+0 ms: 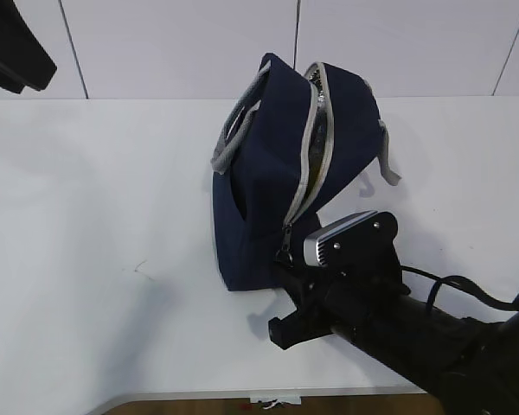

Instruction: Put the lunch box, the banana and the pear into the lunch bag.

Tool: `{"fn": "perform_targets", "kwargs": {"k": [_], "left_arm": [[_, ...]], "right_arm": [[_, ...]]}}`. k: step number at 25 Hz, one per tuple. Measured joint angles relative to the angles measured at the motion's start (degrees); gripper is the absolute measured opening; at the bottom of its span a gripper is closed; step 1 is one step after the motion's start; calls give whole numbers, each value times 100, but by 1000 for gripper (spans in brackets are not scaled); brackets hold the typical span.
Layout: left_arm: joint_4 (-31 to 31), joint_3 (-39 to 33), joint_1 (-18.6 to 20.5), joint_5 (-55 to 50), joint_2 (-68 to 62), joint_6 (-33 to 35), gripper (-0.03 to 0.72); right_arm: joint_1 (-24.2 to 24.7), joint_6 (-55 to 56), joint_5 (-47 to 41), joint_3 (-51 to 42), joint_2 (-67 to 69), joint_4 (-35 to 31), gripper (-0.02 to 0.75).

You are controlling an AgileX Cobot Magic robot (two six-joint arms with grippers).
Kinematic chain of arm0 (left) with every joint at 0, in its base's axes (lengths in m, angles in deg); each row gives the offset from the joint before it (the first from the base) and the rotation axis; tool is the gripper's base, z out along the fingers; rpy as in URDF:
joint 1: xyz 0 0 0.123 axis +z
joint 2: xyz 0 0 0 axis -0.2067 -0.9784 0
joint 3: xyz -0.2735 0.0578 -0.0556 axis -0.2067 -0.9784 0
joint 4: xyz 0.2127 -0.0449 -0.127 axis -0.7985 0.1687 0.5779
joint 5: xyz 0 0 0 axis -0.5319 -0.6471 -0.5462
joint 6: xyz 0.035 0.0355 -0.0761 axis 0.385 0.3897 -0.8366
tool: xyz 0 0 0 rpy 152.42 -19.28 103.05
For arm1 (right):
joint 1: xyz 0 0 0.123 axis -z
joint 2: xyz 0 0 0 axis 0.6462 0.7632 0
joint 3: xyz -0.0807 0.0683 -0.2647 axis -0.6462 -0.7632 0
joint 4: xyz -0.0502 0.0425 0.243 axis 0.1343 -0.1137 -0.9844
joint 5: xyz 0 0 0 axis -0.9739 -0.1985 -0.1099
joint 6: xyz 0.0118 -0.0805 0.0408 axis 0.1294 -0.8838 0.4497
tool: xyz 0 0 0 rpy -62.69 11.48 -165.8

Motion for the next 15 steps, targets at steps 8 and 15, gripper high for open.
{"fn": "perform_targets", "kwargs": {"k": [8,15], "left_arm": [[11,0,0,0,0,0,235],[170,0,0,0,0,0,235]], "right_arm": [[0,0,0,0,0,-8,-11],[0,0,-593,0,-419,-22,-11]]}}
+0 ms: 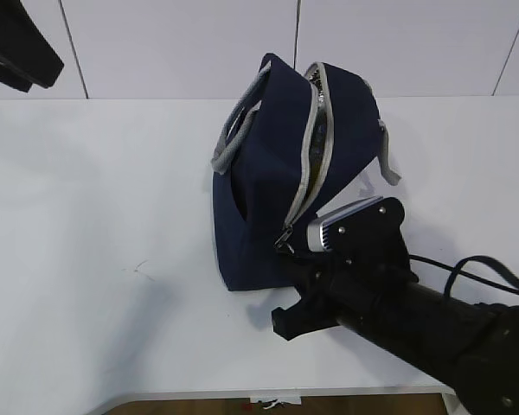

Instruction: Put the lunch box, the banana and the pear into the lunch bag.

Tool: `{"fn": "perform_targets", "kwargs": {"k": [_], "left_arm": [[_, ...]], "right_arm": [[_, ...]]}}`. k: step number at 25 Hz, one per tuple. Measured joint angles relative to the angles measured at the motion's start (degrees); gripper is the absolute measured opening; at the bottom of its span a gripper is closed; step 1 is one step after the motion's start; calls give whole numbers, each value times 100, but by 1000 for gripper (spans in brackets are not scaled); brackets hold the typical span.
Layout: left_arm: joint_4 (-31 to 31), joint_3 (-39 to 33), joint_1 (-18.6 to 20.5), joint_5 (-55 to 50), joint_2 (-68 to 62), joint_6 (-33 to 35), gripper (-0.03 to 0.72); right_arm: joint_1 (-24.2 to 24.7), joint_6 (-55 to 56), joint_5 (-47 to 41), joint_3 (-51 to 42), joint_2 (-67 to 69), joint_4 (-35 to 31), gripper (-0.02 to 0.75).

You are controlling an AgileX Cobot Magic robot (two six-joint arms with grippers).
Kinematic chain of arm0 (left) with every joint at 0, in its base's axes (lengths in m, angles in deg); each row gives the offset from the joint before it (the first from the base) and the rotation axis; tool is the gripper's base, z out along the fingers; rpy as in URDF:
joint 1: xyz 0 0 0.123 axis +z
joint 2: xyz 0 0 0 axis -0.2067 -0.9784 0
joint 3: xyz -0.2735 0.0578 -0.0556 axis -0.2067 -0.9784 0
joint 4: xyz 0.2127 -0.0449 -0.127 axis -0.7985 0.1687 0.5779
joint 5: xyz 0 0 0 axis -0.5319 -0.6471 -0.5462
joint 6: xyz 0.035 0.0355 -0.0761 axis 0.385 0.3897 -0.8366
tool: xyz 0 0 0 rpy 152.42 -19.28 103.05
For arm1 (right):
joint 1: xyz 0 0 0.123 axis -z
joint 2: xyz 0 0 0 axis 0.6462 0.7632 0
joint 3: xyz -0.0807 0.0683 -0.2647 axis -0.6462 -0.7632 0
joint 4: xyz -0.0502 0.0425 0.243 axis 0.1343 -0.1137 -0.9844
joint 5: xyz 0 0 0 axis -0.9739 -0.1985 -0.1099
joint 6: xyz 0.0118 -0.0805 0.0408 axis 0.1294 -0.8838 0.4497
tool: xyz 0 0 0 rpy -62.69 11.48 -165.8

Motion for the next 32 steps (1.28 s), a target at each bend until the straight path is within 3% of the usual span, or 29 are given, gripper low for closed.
{"fn": "perform_targets", "kwargs": {"k": [15,24,32], "left_arm": [[74,0,0,0,0,0,235],[-380,0,0,0,0,170,235],[-602,-187,0,11,0,772,235]], "right_arm": [[0,-27,-2366,179,-2029,0,-11],[0,-731,-3959,1422,-2424,0,-11],[0,-1038,-4602,2281,-2424,0,-11]]}}
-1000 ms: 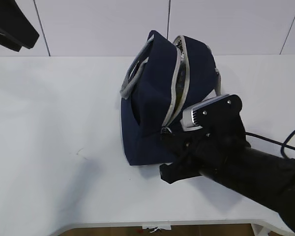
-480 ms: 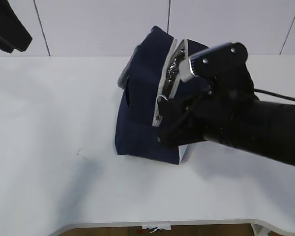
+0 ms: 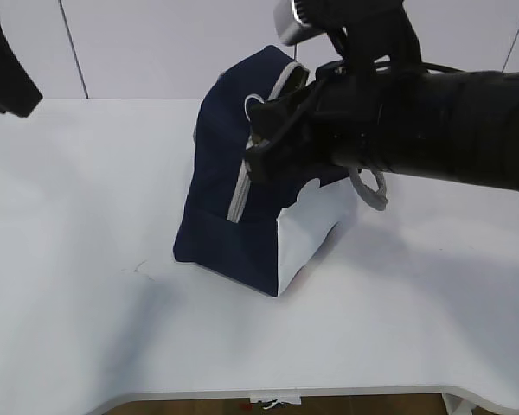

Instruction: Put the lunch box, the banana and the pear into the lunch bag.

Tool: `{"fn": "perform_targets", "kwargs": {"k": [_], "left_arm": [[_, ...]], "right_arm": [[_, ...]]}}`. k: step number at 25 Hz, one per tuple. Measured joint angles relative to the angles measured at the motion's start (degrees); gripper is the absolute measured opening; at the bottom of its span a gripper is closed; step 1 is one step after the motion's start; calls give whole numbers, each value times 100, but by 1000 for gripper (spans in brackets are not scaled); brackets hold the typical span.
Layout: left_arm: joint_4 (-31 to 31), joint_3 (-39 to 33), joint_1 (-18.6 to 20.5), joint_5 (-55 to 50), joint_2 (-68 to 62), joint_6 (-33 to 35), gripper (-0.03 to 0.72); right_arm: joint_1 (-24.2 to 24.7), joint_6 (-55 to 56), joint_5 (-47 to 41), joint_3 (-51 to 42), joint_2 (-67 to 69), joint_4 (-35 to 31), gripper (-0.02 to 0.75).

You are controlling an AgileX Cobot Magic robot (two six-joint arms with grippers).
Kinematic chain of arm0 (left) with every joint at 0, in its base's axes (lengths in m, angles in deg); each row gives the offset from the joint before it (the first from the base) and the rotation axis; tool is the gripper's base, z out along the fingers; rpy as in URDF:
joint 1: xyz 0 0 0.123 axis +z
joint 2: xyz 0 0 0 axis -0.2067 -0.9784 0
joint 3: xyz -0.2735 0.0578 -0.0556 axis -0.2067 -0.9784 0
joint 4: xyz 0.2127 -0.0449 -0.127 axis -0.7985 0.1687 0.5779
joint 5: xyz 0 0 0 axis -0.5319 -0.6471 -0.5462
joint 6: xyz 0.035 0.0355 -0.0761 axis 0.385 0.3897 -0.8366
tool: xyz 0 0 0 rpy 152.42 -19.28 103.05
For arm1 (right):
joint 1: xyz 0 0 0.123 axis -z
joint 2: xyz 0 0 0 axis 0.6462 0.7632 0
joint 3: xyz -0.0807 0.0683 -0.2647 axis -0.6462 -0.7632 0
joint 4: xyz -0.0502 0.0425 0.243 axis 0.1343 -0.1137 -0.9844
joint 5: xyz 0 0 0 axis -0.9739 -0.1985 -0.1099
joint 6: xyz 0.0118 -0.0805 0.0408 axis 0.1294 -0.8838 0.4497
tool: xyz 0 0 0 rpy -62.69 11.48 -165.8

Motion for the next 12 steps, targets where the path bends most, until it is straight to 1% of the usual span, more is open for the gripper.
{"fn": "perform_targets", "kwargs": {"k": [5,8,10,12], "left_arm": [[0,-836,0,94,0,696,235],[115,-1361,0,645,0,1078,235],[401,-1635,0,1143,0,1390,236],[840,-1840,0,1566,-13,1753,239]], "right_arm": [[0,-11,-120,194,0,0,-11],[33,-11,-223,240,0,-129,-11],[47,-11,-266,245,0,-202,-11],[47,-11,-348,254,0,-299,-11]]}}
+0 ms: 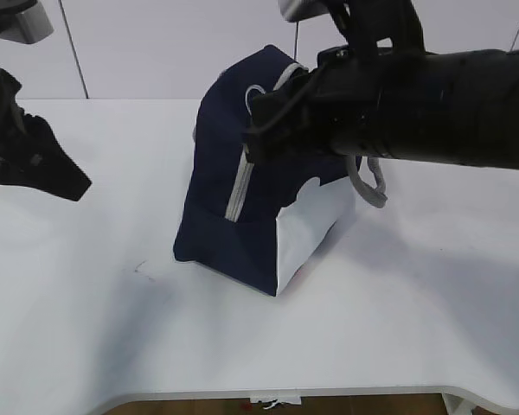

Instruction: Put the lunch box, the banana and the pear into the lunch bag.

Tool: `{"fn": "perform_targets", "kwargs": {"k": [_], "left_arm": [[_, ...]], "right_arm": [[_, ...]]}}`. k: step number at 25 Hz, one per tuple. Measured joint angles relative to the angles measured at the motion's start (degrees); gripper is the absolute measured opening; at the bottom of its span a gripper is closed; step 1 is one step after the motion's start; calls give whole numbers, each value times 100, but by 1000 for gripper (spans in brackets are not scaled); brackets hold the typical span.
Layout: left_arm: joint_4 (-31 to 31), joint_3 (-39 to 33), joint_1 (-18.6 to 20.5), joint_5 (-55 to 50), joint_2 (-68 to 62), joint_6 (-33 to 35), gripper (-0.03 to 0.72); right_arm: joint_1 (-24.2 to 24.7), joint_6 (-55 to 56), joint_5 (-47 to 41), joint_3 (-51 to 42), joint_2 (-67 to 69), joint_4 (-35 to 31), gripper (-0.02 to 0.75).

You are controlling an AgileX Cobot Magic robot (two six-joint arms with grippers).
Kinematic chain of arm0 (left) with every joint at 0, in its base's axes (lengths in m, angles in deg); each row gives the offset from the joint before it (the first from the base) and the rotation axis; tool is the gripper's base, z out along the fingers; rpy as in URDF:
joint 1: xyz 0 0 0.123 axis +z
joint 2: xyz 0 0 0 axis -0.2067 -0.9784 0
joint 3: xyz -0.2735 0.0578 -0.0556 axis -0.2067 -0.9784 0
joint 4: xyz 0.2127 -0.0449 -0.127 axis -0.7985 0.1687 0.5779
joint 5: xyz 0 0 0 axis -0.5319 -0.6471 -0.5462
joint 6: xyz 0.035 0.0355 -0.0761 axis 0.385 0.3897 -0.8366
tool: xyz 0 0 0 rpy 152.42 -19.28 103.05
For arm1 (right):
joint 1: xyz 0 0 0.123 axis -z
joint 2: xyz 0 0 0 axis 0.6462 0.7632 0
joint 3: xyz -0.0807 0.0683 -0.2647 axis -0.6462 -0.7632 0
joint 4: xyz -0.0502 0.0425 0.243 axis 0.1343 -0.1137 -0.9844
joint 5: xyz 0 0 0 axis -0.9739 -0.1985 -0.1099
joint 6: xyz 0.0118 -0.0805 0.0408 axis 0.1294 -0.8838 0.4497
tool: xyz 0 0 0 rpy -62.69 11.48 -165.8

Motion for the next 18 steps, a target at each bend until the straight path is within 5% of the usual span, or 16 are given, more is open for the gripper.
{"fn": "perform_targets", "kwargs": {"k": [5,15,18], "left_arm": [[852,-130,0,528,-175,772,241],[1138,-130,4,662,-513,1134,255],[1142,-130,-347,803,-558,1156,255]], "right_arm": [[0,0,-372,135,0,-509,-11],[13,0,-640,575,0,-1189,-11],[13,0,-666,598,0,-1245,-11]]}}
